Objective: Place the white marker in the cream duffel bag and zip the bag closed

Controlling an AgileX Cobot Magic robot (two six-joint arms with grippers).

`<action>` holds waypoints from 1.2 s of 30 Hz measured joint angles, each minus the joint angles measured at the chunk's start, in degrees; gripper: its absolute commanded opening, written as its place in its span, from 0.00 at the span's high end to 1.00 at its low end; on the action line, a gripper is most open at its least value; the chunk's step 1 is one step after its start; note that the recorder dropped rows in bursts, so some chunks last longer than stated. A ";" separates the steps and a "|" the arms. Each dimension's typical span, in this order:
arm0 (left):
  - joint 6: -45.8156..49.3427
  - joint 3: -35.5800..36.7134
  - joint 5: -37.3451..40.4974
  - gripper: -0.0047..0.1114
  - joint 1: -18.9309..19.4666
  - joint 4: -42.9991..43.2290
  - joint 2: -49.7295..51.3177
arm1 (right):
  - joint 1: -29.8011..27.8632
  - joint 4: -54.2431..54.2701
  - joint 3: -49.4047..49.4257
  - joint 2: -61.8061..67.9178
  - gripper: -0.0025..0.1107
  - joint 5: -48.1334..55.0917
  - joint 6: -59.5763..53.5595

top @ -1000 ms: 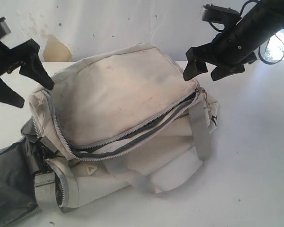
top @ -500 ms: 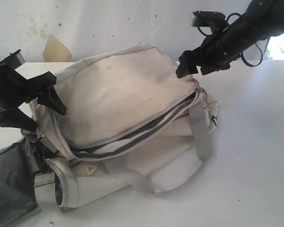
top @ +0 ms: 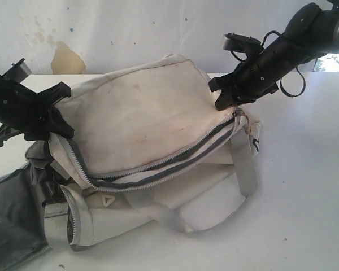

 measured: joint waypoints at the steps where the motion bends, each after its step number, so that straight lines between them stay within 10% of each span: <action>1: 0.15 0.00 -0.10 0.95 0.00 0.15 0.00 | -0.13 -0.26 0.00 0.00 0.98 0.43 1.01; 25: 1.51 -12.96 9.81 0.94 6.28 3.78 1.48 | 2.11 -10.29 9.44 -13.61 0.98 7.62 29.32; 36: 10.70 -14.18 15.52 0.25 6.42 4.18 2.62 | 2.22 -10.38 15.28 -14.06 0.98 3.31 27.41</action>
